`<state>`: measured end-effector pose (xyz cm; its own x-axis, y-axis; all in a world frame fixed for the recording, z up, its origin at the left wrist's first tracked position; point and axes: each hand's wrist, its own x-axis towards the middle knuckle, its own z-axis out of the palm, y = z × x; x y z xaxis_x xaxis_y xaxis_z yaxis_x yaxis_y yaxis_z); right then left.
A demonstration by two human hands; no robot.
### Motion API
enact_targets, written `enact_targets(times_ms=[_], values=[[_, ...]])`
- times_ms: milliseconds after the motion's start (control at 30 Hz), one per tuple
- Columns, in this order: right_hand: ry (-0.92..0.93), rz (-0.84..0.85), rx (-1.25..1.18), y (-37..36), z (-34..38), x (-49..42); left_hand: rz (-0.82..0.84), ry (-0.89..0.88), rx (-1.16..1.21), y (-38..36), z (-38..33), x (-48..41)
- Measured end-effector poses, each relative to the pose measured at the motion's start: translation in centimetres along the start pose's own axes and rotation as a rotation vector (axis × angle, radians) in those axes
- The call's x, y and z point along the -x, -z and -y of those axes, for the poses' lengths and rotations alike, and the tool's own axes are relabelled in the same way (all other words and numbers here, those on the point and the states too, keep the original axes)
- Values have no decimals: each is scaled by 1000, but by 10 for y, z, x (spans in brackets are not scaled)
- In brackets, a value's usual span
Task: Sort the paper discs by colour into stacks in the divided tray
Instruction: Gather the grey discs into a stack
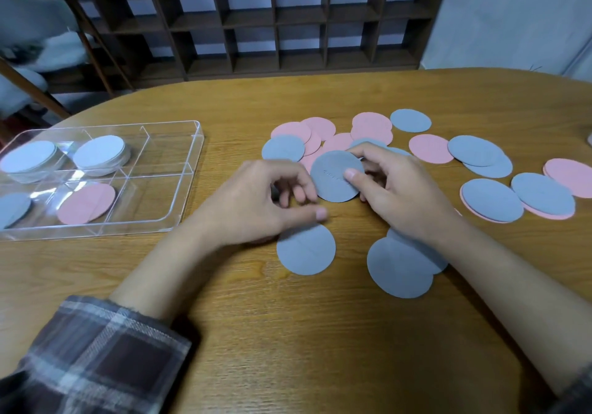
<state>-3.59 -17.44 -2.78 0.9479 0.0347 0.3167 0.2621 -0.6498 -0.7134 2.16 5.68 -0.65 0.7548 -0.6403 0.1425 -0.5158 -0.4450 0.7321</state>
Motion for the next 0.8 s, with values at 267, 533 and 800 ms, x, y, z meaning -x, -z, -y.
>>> enact_targets(times_ms=[267, 533, 800], values=[[2, -12, 4, -3, 2, 0, 288, 27, -71, 9, 3, 3], [1, -25, 24, -3, 4, 0, 176, 79, 222, 8, 3, -1], [-32, 20, -72, -3, 12, 2, -60, 26, 332, 3, 8, -7]])
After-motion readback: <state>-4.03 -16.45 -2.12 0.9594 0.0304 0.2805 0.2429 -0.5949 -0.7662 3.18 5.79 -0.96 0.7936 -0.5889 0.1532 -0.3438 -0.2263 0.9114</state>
